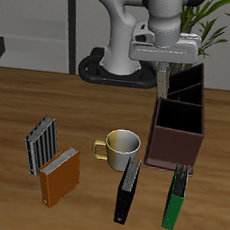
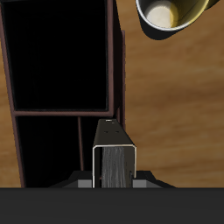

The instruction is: Place the yellow book into the left desk caddy's front compartment and place the orange book into the left desk caddy's left compartment and place the black book into the left desk caddy's back compartment

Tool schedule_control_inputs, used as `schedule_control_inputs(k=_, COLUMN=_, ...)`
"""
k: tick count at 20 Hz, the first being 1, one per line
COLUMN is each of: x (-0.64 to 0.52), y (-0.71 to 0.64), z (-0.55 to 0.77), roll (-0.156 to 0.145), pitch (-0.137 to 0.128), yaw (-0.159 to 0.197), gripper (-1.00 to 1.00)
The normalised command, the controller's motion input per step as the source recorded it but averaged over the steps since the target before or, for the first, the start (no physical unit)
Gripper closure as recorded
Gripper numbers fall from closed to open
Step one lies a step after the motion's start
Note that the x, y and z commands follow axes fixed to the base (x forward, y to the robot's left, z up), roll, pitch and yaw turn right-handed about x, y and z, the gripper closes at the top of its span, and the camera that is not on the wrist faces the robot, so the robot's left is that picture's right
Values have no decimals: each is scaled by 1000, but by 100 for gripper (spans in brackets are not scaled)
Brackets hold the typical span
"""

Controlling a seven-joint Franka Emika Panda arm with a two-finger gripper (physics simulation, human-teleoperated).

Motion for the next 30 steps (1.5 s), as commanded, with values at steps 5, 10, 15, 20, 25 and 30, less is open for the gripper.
schedule_control_inputs(k=5, x=55, y=115, z=63, roll=22, pitch=-10, yaw=-1, gripper=100)
schedule_control_inputs(k=10, x=103, y=51, z=-46, roll=10, pitch=17, yaw=-3, gripper=100)
schedule_control_inputs(k=15, x=101, y=15, z=-104, roll=-6, pitch=25, yaw=-22, gripper=100)
schedule_control_inputs(k=20, x=19, y=33, z=-193, roll=21, pitch=39, yaw=-8, gripper=100)
schedule_control_inputs(k=25, x=-7, y=5, z=-149, roll=4, pitch=25, yaw=10, gripper=100)
schedule_control_inputs(k=30, x=-28, y=-52, z=-9, roll=-9, pitch=-10, yaw=21, gripper=-100)
